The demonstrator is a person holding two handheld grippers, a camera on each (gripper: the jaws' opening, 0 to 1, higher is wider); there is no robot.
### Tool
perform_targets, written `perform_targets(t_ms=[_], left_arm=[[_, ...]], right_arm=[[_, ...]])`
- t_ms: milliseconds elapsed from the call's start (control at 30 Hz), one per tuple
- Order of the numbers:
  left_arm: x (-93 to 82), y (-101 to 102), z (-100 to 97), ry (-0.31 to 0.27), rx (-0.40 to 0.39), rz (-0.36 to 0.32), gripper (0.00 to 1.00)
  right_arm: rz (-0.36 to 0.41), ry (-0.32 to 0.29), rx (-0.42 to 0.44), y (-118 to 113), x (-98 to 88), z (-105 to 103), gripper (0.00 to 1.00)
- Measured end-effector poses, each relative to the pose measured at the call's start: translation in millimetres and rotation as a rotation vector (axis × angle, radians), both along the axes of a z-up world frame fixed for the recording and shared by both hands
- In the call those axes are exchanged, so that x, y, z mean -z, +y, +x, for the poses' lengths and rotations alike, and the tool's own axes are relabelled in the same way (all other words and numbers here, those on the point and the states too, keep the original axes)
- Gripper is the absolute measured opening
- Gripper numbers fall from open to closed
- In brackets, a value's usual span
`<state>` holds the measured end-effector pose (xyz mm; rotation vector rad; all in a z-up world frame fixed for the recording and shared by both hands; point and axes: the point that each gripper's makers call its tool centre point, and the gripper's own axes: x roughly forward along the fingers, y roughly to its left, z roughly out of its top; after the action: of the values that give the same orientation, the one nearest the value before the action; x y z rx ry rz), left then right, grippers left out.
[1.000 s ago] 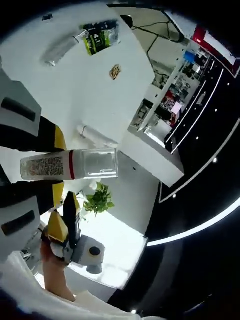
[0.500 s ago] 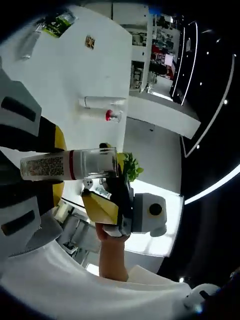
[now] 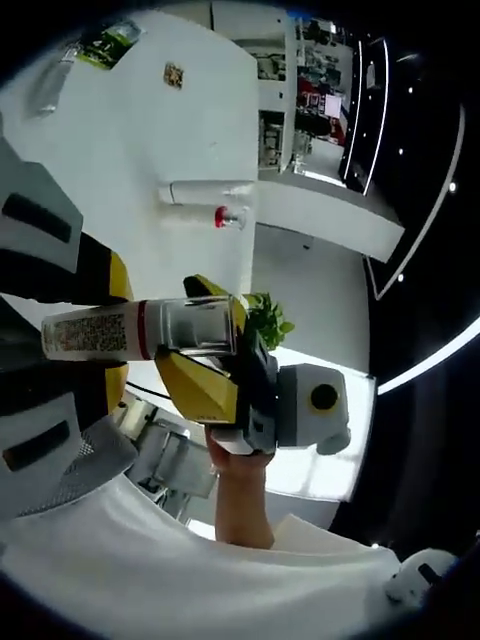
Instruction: Arrange the skincare products in the storage area until every visible bottle or jar stands upright without overlapping.
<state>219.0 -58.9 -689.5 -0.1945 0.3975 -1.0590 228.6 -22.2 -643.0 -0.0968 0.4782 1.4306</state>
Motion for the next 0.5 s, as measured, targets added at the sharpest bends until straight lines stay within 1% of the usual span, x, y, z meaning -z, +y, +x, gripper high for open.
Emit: perform_targets(t_ms=[67,133,333,467,500], left_arm=[[0.3,0.5,0.7,-0.002,0.001,0.002,0.20],[-0.5,0.0,1.4,-0.008,0.005,-0.003,0.20],[-1.1,0.5,2.9,-0.010,0.007,-0.003,0.20],[-3.9,4.4,6.6,-0.016,-0.002,-0.004,0.20],[-5.2,5.5,8.1,-0.020,-0.006,-0.007,0.20]], right_arm=[[-0.007,-0.003,0.011,-0.9,0.0,1.7,0.21],[0.002,0.007,0.018,-0.9,-0.9,2.2,0.20],[0.002,0.007,0.016,-0.7,-1.1,4.8,0.21],[0.006,0.009,0.008,4.6,-3.1,7.8,0.21],[0.010,-0.001,0.003,6.3,-5.0,8.6,0.21]])
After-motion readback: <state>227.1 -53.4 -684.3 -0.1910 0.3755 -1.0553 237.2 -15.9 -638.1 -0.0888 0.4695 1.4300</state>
